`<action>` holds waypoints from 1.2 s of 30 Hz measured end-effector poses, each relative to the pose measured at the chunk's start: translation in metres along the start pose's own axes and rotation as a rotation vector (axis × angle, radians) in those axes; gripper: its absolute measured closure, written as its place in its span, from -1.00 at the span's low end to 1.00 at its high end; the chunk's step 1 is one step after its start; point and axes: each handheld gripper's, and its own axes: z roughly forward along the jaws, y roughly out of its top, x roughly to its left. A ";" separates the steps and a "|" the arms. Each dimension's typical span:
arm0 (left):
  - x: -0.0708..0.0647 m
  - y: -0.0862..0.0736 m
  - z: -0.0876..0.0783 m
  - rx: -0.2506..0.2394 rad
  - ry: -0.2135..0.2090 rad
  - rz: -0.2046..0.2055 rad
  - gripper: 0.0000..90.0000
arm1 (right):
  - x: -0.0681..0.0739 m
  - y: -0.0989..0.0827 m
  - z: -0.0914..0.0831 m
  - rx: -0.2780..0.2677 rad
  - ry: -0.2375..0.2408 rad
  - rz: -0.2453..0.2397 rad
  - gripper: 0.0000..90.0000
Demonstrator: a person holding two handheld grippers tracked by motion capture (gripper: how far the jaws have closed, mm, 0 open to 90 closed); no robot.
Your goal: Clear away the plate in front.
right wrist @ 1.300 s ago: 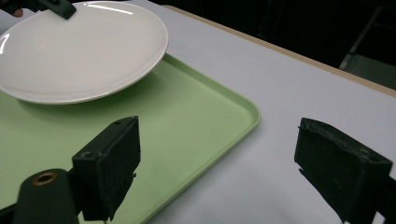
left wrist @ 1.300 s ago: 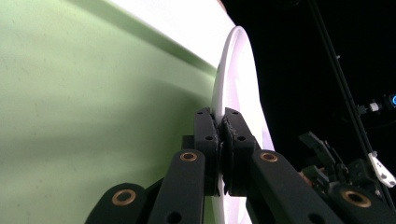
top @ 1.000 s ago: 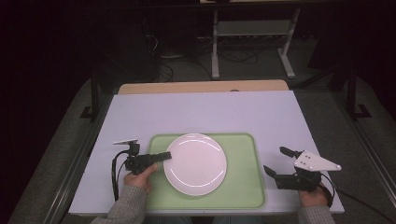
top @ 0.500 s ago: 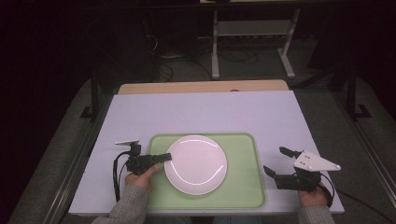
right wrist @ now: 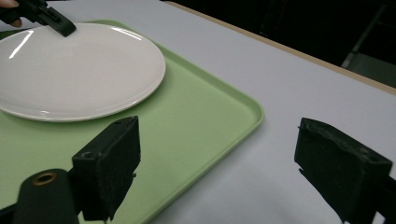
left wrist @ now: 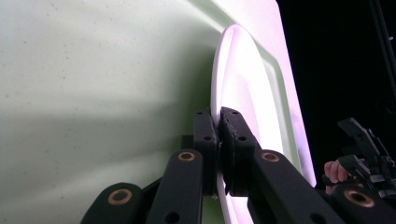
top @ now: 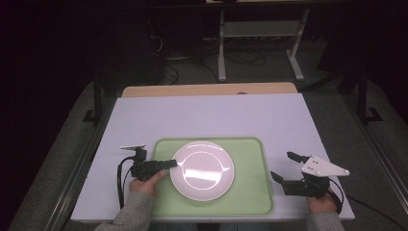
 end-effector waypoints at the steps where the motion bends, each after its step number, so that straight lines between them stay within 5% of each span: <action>1: 0.000 0.000 0.000 0.001 0.001 0.002 0.88 | 0.000 0.000 0.000 0.000 0.000 0.000 -0.70; 10: -0.001 -0.002 0.003 0.022 0.065 0.030 0.82 | 0.000 0.000 0.000 -0.002 0.001 0.002 -0.70; 29: -0.003 -0.004 0.004 0.038 0.097 0.070 0.67 | 0.000 0.000 0.000 -0.003 0.001 0.001 -0.70; 36: -0.008 -0.004 0.001 0.033 0.125 0.123 0.60 | 0.000 0.000 0.000 0.002 0.002 0.000 -0.70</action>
